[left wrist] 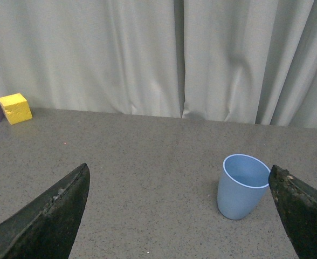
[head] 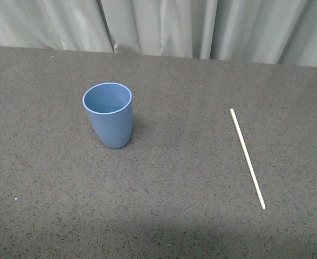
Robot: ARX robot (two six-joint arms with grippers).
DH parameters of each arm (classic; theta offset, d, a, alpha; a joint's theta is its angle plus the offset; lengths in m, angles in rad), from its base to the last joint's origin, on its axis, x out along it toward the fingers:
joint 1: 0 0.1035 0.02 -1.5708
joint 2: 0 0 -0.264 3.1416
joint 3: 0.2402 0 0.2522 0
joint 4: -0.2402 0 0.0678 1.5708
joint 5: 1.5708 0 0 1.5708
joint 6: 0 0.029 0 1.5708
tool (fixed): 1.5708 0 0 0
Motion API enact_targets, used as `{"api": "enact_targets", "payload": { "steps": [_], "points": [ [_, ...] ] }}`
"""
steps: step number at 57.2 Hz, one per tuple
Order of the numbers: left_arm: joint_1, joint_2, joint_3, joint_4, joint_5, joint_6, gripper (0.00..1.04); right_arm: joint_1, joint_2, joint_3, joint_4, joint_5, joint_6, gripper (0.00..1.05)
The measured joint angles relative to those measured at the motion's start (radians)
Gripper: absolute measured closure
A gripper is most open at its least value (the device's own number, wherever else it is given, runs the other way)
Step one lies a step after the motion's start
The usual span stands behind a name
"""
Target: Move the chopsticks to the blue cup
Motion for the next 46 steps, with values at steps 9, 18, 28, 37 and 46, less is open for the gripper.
{"api": "enact_targets", "payload": {
  "steps": [9, 18, 28, 37, 46],
  "points": [
    [0.0, 0.0, 0.0, 0.0, 0.0, 0.0, 0.07, 0.0, 0.0, 0.0, 0.0, 0.0, 0.0, 0.09],
    [0.0, 0.0, 0.0, 0.0, 0.0, 0.0, 0.07, 0.0, 0.0, 0.0, 0.0, 0.0, 0.0, 0.09],
    [0.0, 0.0, 0.0, 0.0, 0.0, 0.0, 0.07, 0.0, 0.0, 0.0, 0.0, 0.0, 0.0, 0.09],
    [0.0, 0.0, 0.0, 0.0, 0.0, 0.0, 0.07, 0.0, 0.0, 0.0, 0.0, 0.0, 0.0, 0.09],
    [0.0, 0.0, 0.0, 0.0, 0.0, 0.0, 0.07, 0.0, 0.0, 0.0, 0.0, 0.0, 0.0, 0.09]
  ]
}}
